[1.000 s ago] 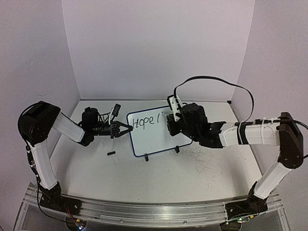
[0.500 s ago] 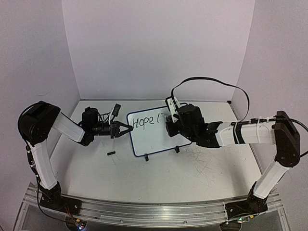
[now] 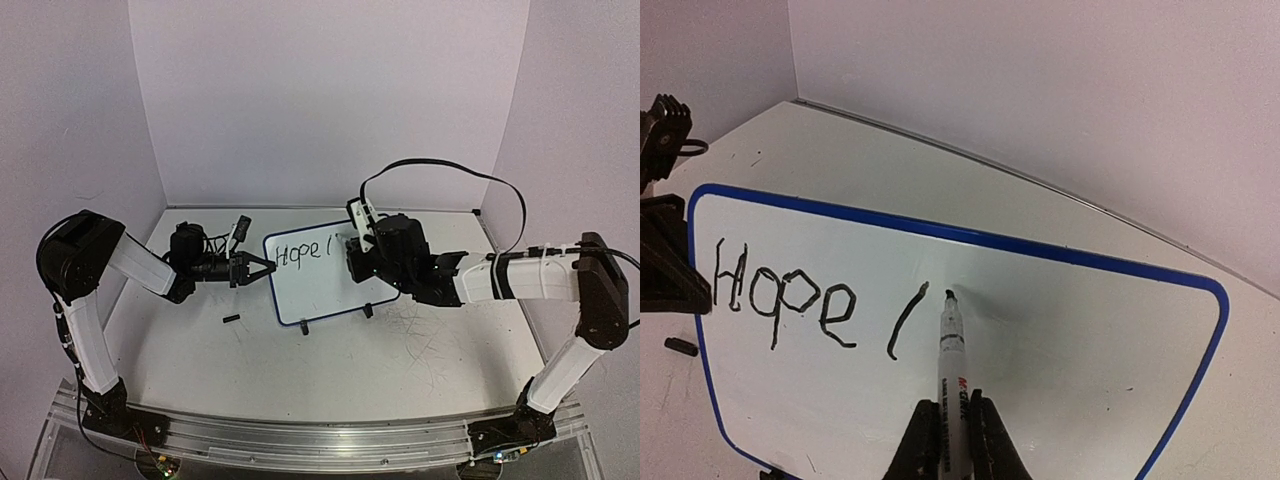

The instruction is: Write a sentence on the whiteboard

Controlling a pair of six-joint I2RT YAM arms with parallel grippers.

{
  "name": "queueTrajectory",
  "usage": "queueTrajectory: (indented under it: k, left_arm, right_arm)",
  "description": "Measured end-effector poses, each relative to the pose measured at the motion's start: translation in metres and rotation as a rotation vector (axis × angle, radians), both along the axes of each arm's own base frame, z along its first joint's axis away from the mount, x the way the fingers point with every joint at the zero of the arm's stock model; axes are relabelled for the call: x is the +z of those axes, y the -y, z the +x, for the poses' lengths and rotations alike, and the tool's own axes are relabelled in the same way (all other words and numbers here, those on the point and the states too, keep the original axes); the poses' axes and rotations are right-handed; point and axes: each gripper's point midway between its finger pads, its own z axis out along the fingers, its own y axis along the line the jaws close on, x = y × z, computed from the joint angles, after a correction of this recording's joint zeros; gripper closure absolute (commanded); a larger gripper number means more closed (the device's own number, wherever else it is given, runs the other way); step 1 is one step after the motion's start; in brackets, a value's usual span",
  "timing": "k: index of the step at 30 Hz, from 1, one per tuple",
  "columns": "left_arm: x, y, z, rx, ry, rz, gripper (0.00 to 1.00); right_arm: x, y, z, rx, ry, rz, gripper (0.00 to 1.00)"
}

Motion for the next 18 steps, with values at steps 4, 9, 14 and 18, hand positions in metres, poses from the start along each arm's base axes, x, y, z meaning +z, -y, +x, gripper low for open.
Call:
queueTrajectory:
  k: [4,9,14,18]
  left_arm:
    - [0.000,0.000,0.000,-0.001,0.001,0.000,1.00]
    - [0.000,0.000,0.000,-0.001,0.001,0.000,1.00]
    - [0.000,0.000,0.000,-0.001,0.001,0.000,1.00]
    - [0.000,0.000,0.000,0.003,0.000,0.002,1.00]
  right_arm:
    - [-0.002,-0.002,-0.001,0.009,-0.010,0.006,1.00]
    - [-0.005,-0.002,-0.002,0.009,-0.019,0.003,1.00]
    - [-0.013,-0.001,-0.001,0.002,-0.033,-0.013,1.00]
    - [-0.018,0.000,-0.001,-0.004,-0.040,-0.024,1.00]
